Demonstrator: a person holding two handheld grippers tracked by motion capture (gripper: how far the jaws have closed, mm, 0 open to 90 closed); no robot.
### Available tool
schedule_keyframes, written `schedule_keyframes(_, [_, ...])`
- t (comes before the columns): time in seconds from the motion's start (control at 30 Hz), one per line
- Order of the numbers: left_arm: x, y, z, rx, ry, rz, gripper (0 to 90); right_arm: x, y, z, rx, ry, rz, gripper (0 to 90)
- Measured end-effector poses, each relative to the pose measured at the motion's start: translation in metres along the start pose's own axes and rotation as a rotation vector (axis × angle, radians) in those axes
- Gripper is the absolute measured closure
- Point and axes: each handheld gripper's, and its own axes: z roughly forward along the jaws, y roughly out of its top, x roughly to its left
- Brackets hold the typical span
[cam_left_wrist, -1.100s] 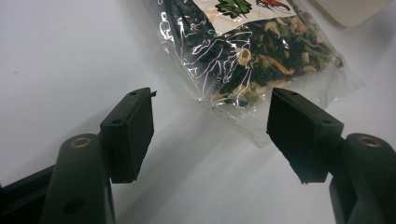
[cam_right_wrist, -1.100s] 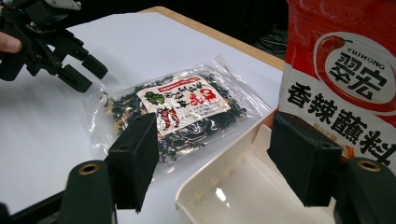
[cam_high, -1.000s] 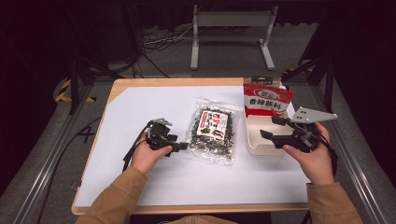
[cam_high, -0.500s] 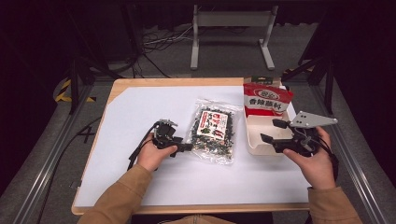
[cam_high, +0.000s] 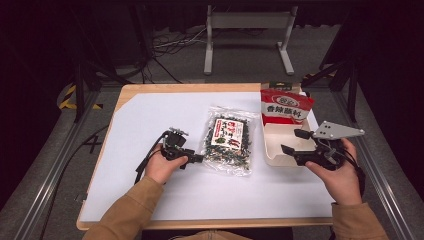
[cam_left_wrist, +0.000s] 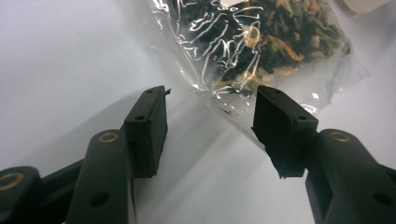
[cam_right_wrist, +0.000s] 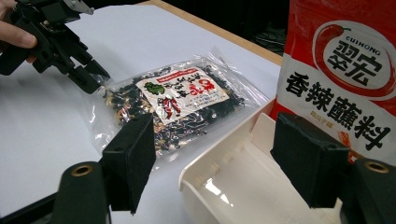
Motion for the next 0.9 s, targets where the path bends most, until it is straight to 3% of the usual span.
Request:
schedule_keyframes(0.23, [0.0010, 0.0011, 0.0066, -0.010, -0.018, -0.006, 49.5, 0.0032, 0.0014, 0.0028, -0.001, 0.011, -0.012, 29.2])
schedule_keyframes(0.37, [0.0029, 0.0016, 0.0072, -0.027, -0.003, 0.002, 61.4, 0.0031, 0.0010, 0.0040, 0.000, 0.013, -0.012, 29.2])
schedule_keyframes(0.47, [0.0026, 0.0017, 0.0046, -0.039, 0.023, 0.013, 75.7, 0.0032, 0.0008, 0.0046, 0.001, 0.016, -0.015, 29.2])
schedule_keyframes(0.6, [0.0025, 0.0018, 0.0020, -0.040, 0.020, 0.020, 85.9, 0.0026, 0.0006, 0.0048, 0.000, 0.016, -0.015, 29.2])
schedule_keyframes(0.7, [0.0016, 0.0016, 0.0026, -0.039, 0.022, 0.027, 86.5, 0.0027, 0.0005, 0.0049, 0.001, 0.017, -0.015, 29.1])
schedule_keyframes(0.77, [0.0027, 0.0014, 0.0037, -0.040, -0.016, 0.021, 86.2, 0.0027, 0.0005, 0.0051, 0.000, 0.019, -0.015, 29.2])
schedule_keyframes(0.9, [-0.0001, 0.0012, 0.0093, -0.025, -0.041, 0.017, 79.2, 0.0027, 0.0003, 0.0057, 0.001, 0.022, -0.014, 29.0])
